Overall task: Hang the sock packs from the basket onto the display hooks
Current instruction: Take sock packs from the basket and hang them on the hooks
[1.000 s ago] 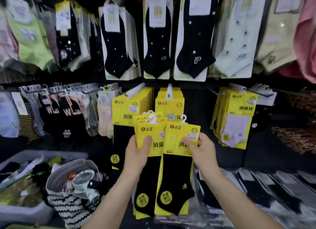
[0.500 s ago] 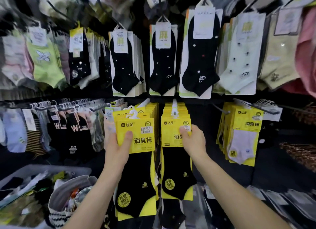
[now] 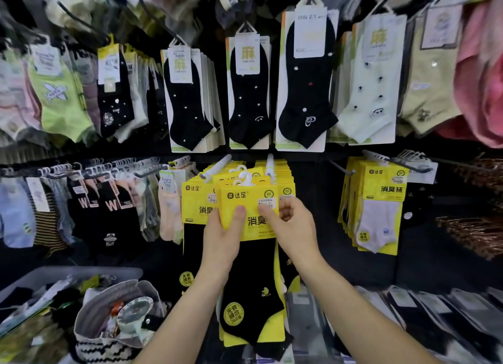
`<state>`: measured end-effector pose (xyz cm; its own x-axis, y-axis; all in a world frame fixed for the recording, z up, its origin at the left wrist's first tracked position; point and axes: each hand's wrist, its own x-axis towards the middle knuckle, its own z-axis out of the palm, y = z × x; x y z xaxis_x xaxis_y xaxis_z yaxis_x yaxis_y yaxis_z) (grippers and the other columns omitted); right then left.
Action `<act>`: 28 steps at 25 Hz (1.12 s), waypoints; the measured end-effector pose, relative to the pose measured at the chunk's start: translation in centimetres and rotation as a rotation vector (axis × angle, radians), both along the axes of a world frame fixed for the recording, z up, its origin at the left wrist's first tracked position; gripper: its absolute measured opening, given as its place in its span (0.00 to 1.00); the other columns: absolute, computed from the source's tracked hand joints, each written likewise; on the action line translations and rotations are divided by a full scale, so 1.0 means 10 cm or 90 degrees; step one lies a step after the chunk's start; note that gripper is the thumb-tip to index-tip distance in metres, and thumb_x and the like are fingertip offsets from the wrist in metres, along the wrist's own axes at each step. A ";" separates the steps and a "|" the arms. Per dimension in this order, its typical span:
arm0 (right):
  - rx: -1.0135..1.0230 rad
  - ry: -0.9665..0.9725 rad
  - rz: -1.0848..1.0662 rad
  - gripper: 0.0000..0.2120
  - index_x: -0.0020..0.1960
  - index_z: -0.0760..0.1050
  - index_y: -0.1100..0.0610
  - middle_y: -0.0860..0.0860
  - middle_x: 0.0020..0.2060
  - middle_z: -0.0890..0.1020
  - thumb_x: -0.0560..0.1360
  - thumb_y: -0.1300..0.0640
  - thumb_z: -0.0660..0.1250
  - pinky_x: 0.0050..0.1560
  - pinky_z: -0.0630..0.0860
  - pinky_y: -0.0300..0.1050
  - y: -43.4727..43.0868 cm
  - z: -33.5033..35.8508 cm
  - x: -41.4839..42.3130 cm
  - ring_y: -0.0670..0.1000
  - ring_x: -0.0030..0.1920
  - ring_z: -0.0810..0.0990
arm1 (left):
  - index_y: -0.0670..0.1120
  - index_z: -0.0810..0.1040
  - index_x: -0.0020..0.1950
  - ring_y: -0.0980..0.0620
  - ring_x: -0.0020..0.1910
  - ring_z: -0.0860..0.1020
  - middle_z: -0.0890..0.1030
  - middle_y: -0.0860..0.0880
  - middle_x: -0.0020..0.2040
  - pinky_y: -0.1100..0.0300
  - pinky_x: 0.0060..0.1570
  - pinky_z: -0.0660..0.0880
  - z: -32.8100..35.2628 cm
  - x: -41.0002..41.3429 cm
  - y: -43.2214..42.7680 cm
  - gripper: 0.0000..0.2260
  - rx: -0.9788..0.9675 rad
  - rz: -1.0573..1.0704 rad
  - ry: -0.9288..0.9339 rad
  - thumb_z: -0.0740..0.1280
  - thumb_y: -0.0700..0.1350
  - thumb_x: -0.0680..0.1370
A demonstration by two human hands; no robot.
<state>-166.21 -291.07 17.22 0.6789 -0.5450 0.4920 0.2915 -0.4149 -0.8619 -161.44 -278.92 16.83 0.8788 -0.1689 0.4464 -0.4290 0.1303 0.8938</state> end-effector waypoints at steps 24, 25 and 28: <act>0.048 0.102 -0.118 0.11 0.49 0.74 0.52 0.49 0.43 0.81 0.73 0.46 0.69 0.46 0.78 0.48 -0.35 -0.02 0.18 0.49 0.45 0.80 | 0.66 0.71 0.52 0.64 0.52 0.76 0.78 0.60 0.51 0.76 0.43 0.71 -0.01 0.08 0.49 0.14 0.001 0.064 -0.096 0.58 0.44 0.81; 0.027 0.102 -0.154 0.14 0.51 0.72 0.52 0.48 0.44 0.79 0.72 0.46 0.69 0.43 0.75 0.45 -0.35 -0.04 0.13 0.48 0.45 0.79 | 0.67 0.71 0.52 0.69 0.51 0.75 0.77 0.65 0.50 0.77 0.43 0.70 -0.01 0.07 0.46 0.15 0.001 0.061 -0.103 0.58 0.44 0.81; -0.001 0.034 -0.133 0.16 0.49 0.68 0.50 0.47 0.41 0.75 0.70 0.43 0.69 0.40 0.70 0.40 -0.20 -0.09 0.01 0.46 0.42 0.75 | 0.48 0.75 0.59 0.65 0.53 0.76 0.79 0.61 0.51 0.73 0.45 0.71 -0.04 0.09 0.30 0.10 0.013 0.054 -0.078 0.59 0.46 0.80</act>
